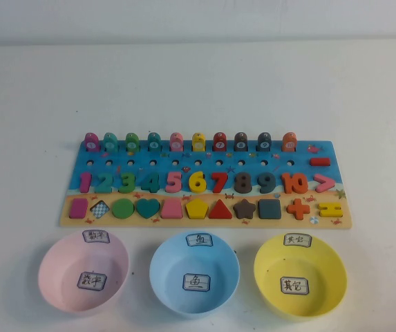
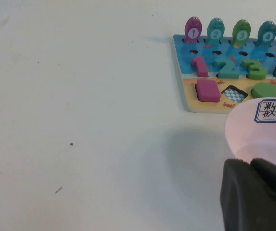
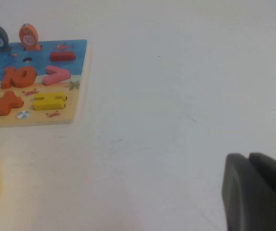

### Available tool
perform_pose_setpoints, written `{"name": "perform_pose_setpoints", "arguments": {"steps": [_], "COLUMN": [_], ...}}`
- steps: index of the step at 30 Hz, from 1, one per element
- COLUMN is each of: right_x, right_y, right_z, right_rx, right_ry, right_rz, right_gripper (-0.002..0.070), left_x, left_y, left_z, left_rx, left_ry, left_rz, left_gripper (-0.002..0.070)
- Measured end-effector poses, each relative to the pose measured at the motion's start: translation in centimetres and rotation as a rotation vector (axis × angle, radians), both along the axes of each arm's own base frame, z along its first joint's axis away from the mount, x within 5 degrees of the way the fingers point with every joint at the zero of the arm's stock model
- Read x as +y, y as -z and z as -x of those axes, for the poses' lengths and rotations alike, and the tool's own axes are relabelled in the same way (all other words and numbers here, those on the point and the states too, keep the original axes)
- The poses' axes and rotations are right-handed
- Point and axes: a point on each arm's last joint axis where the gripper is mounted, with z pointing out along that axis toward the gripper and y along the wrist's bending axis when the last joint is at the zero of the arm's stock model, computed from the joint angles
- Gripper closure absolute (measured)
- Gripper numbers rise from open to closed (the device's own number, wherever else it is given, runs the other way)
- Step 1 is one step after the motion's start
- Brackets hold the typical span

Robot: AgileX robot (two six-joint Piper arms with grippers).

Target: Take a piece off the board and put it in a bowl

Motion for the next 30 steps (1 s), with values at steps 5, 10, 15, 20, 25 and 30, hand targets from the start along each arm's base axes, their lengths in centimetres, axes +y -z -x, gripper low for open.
{"name": "perform_pose_setpoints", "arguments": {"steps": [5, 10, 15, 20, 25, 30], "right_x": [0.0, 0.0, 0.0, 0.0, 0.0, 0.0], "right_y": [0.0, 0.0, 0.0, 0.0, 0.0, 0.0], "right_z": [0.0, 0.0, 0.0, 0.0, 0.0, 0.0], "right_rx": [0.000, 0.000, 0.000, 0.000, 0.000, 0.000], "right_ry": [0.000, 0.000, 0.000, 0.000, 0.000, 0.000], "right_rz": [0.000, 0.000, 0.000, 0.000, 0.000, 0.000], "right_gripper": [0.0694, 0.0694, 0.0694, 0.0694, 0.0694, 0.0694], "left_x": [0.0, 0.0, 0.0, 0.0, 0.0, -0.3], "left_y": [0.0, 0.0, 0.0, 0.0, -0.1, -1.3], "left_z": [0.0, 0.0, 0.0, 0.0, 0.0, -0.3], "left_rx": [0.000, 0.000, 0.000, 0.000, -0.017, -0.123], "left_ry": [0.000, 0.000, 0.000, 0.000, -0.001, 0.001], "left_rz": [0.000, 0.000, 0.000, 0.000, 0.005, 0.159], "left_gripper": [0.0681, 0.0681, 0.0681, 0.0681, 0.0681, 0.0681]}}
